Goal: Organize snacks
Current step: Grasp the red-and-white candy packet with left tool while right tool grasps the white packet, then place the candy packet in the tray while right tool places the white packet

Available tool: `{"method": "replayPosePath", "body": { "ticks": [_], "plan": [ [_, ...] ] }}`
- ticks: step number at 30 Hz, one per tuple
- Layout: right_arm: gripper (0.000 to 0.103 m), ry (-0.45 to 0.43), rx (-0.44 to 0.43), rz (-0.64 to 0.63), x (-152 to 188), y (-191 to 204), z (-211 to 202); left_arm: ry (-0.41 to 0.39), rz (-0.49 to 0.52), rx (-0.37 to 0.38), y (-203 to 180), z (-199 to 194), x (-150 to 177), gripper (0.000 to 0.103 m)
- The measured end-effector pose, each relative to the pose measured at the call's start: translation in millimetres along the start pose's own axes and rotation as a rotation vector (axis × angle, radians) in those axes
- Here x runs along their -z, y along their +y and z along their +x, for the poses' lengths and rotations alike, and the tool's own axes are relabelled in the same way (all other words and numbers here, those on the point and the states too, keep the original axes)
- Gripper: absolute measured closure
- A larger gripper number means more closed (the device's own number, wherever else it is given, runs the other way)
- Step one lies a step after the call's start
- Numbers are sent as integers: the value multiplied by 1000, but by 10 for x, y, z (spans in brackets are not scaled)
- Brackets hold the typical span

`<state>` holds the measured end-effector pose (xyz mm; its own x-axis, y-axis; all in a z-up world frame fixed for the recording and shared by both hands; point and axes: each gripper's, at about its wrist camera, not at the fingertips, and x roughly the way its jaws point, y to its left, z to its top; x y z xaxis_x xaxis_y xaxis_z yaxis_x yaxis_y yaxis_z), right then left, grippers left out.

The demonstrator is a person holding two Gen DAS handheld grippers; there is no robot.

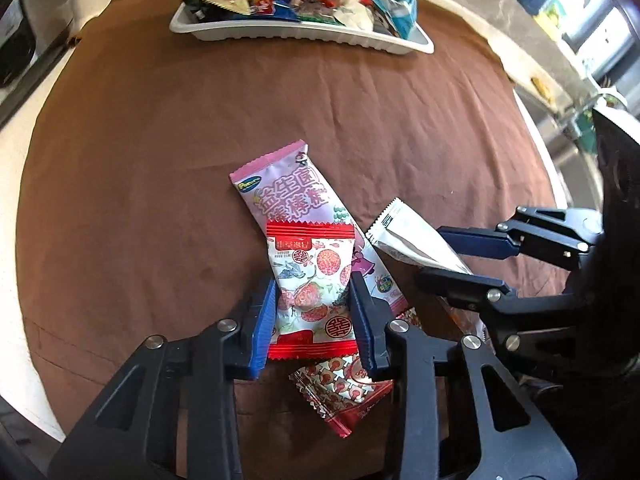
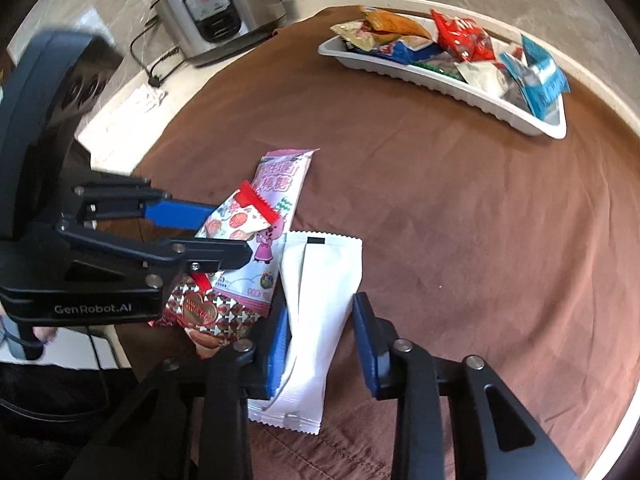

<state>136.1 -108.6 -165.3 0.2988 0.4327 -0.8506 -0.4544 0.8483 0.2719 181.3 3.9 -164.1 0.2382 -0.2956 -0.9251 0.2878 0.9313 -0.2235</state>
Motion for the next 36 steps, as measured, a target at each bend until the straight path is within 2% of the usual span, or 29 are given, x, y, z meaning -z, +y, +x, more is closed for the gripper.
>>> {"method": "replayPosePath", "body": {
  "ticks": [10,18,26,36],
  "plan": [
    [71,-50,-112,172,-98,-326,-157,-29,-71,15,260,-184,-68,72],
    [71,-107,-143,241,-349,-519,-238,-72,-89,39,362,-346,-316,72],
    [71,-161,-139,274,-724,-757,-295,-114,-64,50,431,-422,-782,72],
    [71,-245,-126,334,-1335,-1179,-288,-160,3,74,426,-351,-1648,72]
  ]
}}
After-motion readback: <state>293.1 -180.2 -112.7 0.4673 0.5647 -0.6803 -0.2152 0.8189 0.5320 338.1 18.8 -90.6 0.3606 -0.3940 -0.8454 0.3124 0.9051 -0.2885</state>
